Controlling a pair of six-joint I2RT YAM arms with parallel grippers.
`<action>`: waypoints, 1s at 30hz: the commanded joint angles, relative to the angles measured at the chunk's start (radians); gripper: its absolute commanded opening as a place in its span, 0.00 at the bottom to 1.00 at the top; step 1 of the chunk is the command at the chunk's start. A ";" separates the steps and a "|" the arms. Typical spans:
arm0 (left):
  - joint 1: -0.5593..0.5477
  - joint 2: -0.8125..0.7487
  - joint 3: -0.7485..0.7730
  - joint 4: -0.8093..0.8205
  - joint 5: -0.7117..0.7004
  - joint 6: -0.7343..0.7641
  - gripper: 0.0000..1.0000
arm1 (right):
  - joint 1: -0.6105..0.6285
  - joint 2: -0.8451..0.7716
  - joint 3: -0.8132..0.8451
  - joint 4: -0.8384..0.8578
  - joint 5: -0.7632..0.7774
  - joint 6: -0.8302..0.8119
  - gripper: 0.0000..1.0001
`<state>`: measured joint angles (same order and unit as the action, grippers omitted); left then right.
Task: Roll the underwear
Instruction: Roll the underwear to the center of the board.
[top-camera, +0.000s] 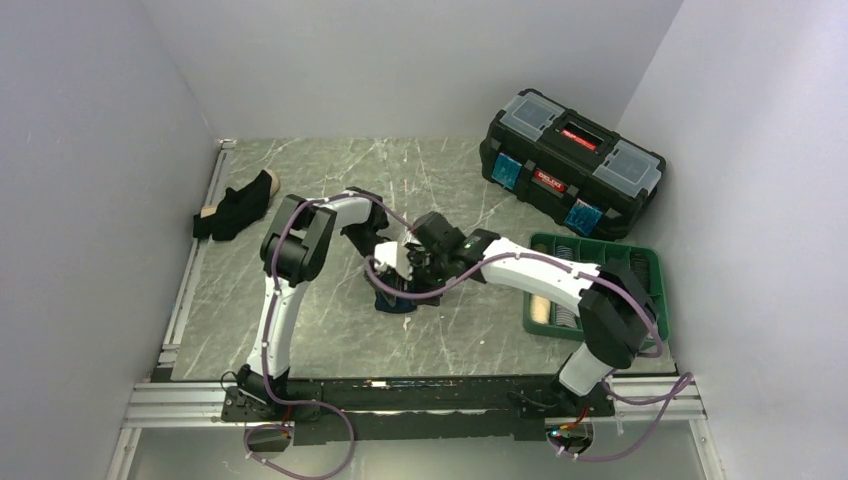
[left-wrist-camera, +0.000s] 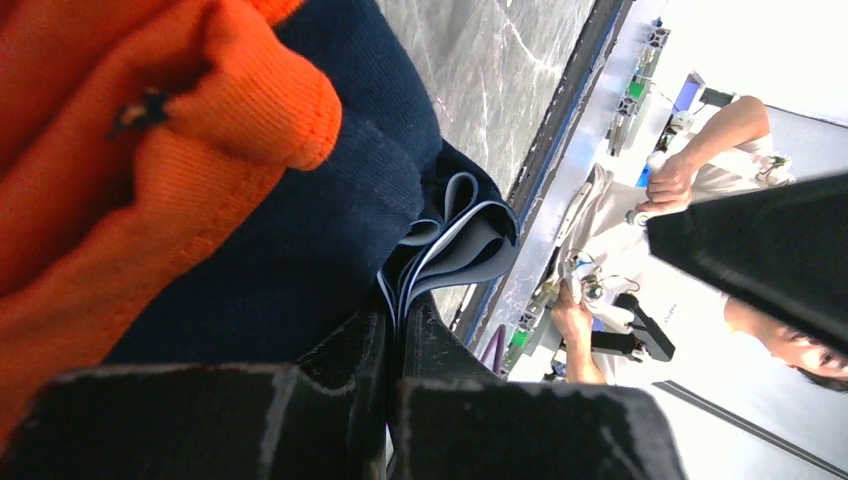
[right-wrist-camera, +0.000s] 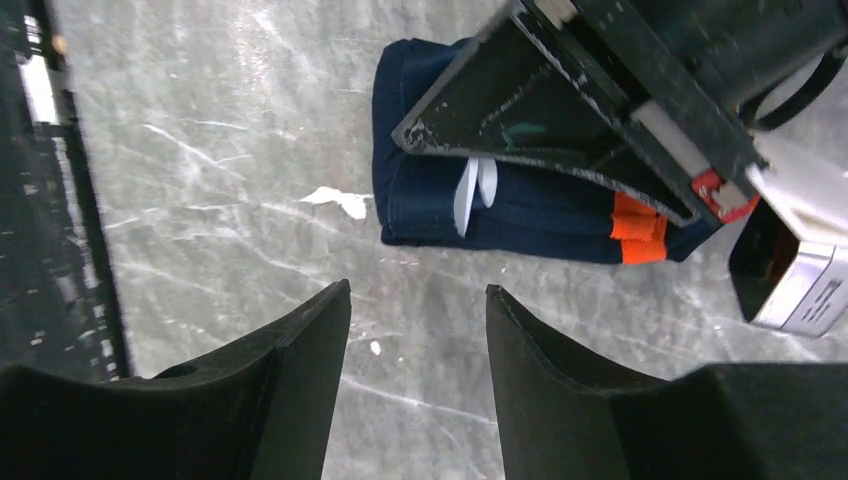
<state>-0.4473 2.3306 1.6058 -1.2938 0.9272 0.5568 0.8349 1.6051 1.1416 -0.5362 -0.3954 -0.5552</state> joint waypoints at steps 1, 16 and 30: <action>-0.003 0.048 0.037 0.037 -0.036 0.016 0.04 | 0.100 0.034 -0.007 0.089 0.250 -0.075 0.55; -0.003 0.095 0.085 -0.044 -0.003 0.039 0.02 | 0.268 0.180 -0.024 0.173 0.487 -0.182 0.51; -0.003 0.105 0.087 -0.074 0.001 0.068 0.01 | 0.268 0.248 -0.074 0.200 0.469 -0.185 0.32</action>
<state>-0.4427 2.4023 1.6760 -1.3914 0.9478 0.5659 1.1030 1.8160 1.0981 -0.3531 0.0772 -0.7372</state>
